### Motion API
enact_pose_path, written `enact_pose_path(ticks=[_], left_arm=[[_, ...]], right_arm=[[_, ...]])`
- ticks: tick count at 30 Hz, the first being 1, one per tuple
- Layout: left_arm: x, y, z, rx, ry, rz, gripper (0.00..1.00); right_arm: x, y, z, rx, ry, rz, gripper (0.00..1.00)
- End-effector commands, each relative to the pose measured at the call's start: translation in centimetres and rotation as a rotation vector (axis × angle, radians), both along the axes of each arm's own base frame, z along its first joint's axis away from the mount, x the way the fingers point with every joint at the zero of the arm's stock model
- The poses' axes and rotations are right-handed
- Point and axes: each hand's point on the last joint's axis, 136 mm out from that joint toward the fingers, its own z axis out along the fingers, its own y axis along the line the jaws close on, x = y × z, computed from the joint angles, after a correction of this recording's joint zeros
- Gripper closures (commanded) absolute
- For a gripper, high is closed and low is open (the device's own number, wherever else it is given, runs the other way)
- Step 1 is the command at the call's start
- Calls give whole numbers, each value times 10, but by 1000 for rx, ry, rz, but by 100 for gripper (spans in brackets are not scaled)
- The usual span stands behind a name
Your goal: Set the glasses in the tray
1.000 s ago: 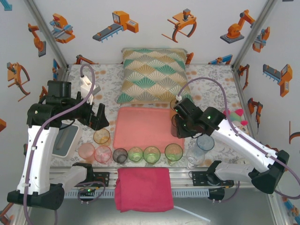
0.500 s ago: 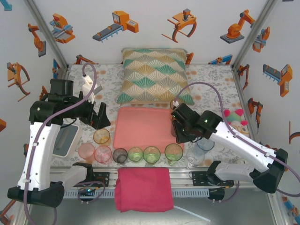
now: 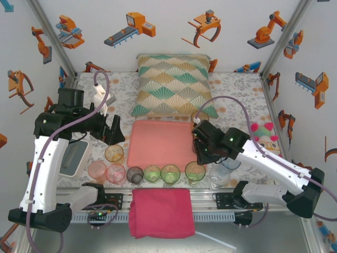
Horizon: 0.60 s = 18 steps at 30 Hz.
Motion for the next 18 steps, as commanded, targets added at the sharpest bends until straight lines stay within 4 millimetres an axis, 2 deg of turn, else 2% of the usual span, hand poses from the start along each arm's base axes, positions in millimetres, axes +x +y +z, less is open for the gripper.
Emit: enact_pose_path(ticks=[1,18], left_arm=[[-2,-4,8,-21,-15,-9,3],[-4,-6,6,-16,-8,-18,3]], right_arm=[[-4,3,-5,4,15,10,64],[0,3,-19,-59,19,24,66]])
